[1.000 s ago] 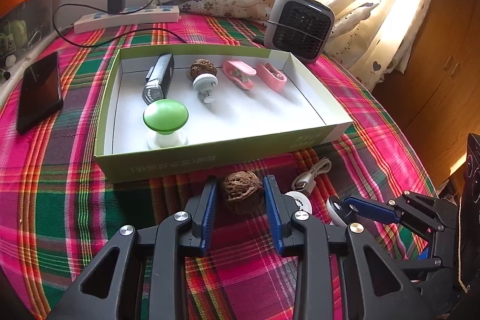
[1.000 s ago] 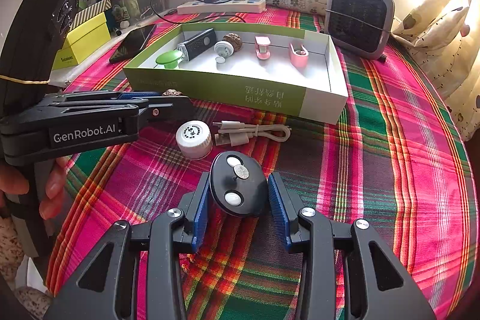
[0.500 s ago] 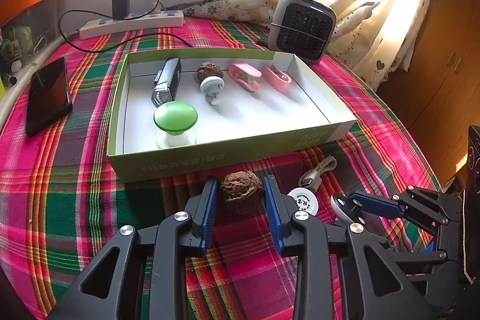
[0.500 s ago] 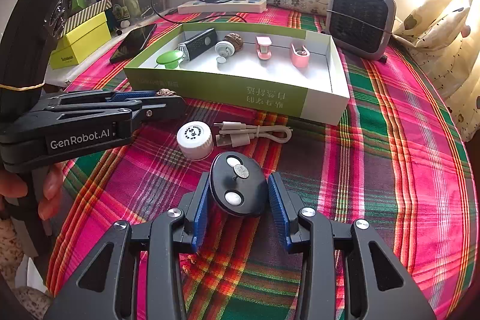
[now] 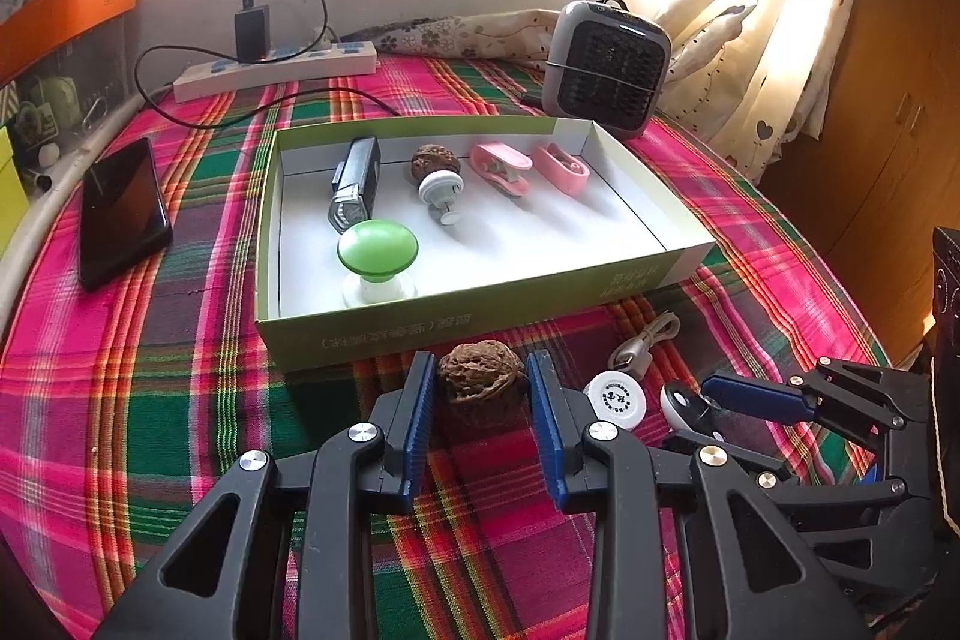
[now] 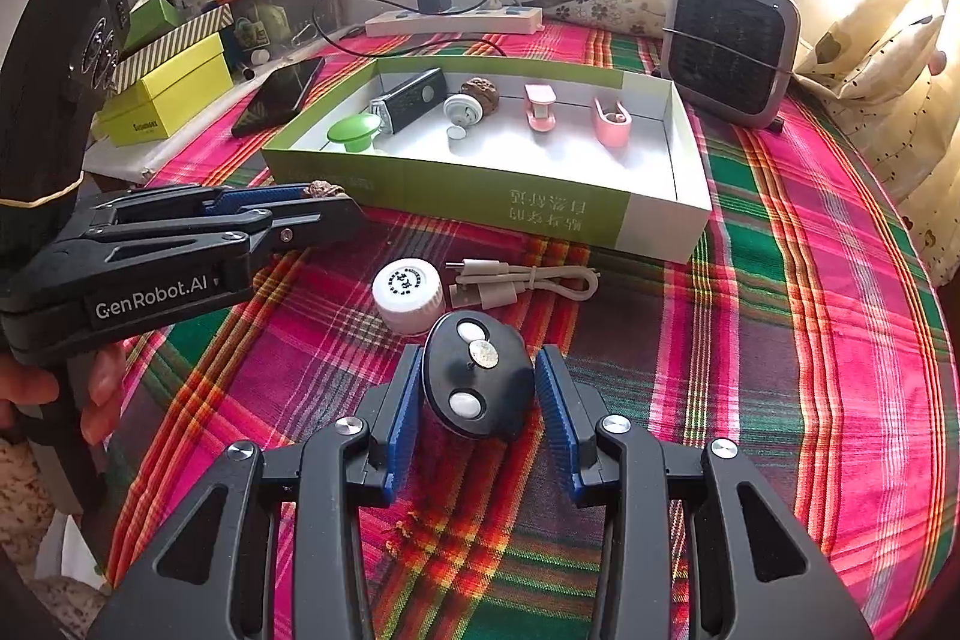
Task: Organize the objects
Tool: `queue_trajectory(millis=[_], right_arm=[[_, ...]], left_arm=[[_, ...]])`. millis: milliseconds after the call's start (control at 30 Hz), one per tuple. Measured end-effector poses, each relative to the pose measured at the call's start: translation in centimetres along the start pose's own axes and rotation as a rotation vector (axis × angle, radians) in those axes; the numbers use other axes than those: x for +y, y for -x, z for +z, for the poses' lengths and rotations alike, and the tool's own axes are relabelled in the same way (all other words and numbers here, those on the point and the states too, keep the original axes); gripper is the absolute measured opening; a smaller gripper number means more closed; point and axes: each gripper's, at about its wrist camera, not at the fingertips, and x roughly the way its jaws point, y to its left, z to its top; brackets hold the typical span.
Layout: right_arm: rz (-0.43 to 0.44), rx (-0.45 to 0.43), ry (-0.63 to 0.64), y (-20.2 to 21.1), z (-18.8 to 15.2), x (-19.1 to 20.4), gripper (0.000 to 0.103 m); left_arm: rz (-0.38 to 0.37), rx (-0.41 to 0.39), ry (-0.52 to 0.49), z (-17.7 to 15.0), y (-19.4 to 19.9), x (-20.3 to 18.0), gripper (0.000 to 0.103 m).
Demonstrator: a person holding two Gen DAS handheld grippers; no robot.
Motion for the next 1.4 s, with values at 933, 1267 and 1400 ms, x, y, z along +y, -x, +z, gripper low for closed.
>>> queue_trajectory(millis=[933,1267,1400], right_arm=[[-0.038,0.010,0.006,-0.7,0.2,-0.5,0.036],[-0.043,-0.013,0.015,-0.2,0.1,-0.5,0.036],[-0.040,-0.020,0.009,-0.1,0.3,-0.5,0.036]], left_arm=[[-0.005,0.006,-0.001,0.0,0.0,-0.1,0.029],[-0.007,0.002,-0.003,0.1,0.1,-0.3,0.029],[-0.007,-0.001,-0.006,0.2,0.3,-0.4,0.029]])
